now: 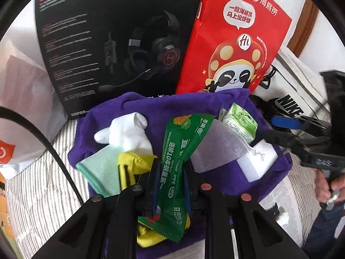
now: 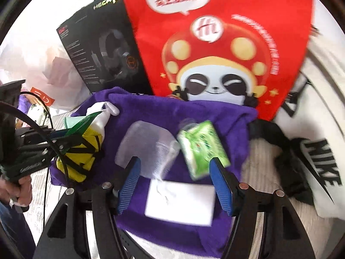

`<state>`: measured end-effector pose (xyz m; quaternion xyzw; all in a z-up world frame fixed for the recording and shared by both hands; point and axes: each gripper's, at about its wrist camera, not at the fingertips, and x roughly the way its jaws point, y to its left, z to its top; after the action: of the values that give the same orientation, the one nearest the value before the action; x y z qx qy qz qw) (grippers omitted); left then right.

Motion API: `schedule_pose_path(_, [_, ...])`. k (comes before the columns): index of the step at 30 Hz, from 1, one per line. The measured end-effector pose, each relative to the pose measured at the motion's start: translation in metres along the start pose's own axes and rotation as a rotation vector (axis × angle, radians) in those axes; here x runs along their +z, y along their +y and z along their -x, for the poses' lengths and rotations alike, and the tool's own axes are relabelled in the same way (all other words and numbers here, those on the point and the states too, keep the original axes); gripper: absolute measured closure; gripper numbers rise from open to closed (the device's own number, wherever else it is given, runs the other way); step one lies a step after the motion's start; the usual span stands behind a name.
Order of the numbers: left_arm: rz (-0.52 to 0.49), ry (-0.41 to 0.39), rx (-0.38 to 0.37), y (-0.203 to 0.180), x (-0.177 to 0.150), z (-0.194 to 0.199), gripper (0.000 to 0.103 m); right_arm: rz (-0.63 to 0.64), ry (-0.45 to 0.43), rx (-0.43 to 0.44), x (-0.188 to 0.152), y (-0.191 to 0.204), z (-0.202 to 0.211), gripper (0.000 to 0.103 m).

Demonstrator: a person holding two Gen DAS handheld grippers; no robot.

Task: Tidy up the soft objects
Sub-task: 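Open the right gripper on the towel while the left lowers the green packet onto it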

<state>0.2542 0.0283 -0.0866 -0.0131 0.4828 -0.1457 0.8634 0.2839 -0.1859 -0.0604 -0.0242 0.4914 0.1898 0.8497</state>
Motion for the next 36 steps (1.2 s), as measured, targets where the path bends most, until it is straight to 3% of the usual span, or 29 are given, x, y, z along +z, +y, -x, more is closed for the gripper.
schedule_pose_path(5, [-0.015, 0.026, 0.011, -0.011, 0.010, -0.015, 0.084, -0.017, -0.033, -0.018, -0.020, -0.011, 0.028, 0.037])
schedule_pose_path(9, [-0.039, 0.082, 0.072, -0.021, 0.015, -0.040, 0.084, -0.028, -0.067, -0.002, -0.039, -0.014, 0.049, 0.037])
schedule_pose_path(17, [-0.076, 0.137, 0.118, -0.038, 0.003, -0.064, 0.077, -0.071, -0.058, 0.033, -0.082, -0.012, 0.056, 0.036])
schedule_pose_path(20, [-0.075, 0.140, 0.118, -0.042, 0.001, -0.064, 0.071, -0.086, -0.046, 0.049, -0.097, -0.012, 0.056, 0.036])
schedule_pose_path(24, [-0.077, 0.153, 0.104, -0.050, -0.004, -0.066, 0.047, -0.115, -0.039, 0.066, -0.113, -0.013, 0.059, 0.036])
schedule_pose_path(28, [-0.091, 0.168, 0.093, -0.066, -0.009, -0.059, 0.034, -0.124, -0.027, 0.070, -0.132, -0.012, 0.064, 0.036])
schedule_pose_path(33, [-0.128, 0.149, 0.149, -0.086, -0.018, -0.039, 0.034, -0.139, -0.001, 0.068, -0.154, -0.012, 0.067, 0.036])
schedule_pose_path(36, [-0.115, 0.135, 0.145, -0.089, -0.020, -0.026, 0.034, -0.139, 0.012, 0.071, -0.166, -0.007, 0.065, 0.036])
